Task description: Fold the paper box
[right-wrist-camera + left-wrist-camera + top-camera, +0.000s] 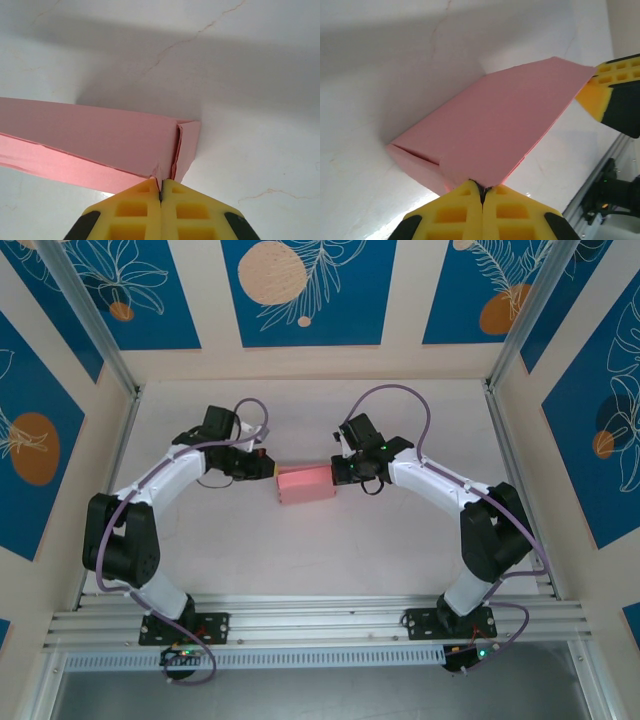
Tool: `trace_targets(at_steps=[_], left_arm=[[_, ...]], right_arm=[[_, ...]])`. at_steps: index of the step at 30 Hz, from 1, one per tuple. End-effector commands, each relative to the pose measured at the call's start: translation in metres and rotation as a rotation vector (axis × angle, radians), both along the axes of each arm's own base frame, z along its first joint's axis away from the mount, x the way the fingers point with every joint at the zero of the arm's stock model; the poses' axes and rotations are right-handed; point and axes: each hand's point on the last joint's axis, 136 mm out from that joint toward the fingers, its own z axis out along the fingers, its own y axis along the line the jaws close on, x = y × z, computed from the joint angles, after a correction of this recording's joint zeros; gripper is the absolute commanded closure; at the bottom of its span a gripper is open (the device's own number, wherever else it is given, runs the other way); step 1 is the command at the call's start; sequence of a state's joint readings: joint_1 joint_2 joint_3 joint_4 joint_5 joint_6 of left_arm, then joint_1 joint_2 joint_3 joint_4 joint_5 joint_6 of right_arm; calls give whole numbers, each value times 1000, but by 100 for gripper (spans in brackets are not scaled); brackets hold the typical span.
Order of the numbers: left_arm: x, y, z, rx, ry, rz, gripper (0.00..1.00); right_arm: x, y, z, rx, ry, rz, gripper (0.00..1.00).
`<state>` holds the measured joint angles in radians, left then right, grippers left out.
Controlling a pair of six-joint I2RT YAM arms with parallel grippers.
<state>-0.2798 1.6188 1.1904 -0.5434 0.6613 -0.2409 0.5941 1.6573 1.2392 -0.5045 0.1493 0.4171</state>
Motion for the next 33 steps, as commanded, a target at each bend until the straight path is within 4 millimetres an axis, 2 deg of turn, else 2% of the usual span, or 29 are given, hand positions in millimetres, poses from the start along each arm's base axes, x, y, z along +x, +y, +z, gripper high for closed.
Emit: trace_targets(at_steps=[1,6,14,15,18,22,29,33], left_arm=[[-3,-19,22,-190,31,-23,98],[4,-15,21,-242,65,33,96],[8,-13,29,-321,84,78,96],[8,-10,28,-306,77,84,93],[2,0,18,-196,53,88,85],[-9,15,4,-43,18,77,69],[-22,33,-11,179,-31,60,54],[-32,40,-18,368,-95,-7,44]], right_arm=[[-13,6,-22,-22,77,44,100],[-13,5,-23,-26,78,44,100],[-14,6,-23,-28,78,47,100],[-13,6,-24,-30,77,45,100],[-14,6,-24,-32,76,44,100],[-13,7,-23,-33,72,43,100],[-12,10,-21,-34,72,46,100],[-12,11,-19,-36,69,47,100]])
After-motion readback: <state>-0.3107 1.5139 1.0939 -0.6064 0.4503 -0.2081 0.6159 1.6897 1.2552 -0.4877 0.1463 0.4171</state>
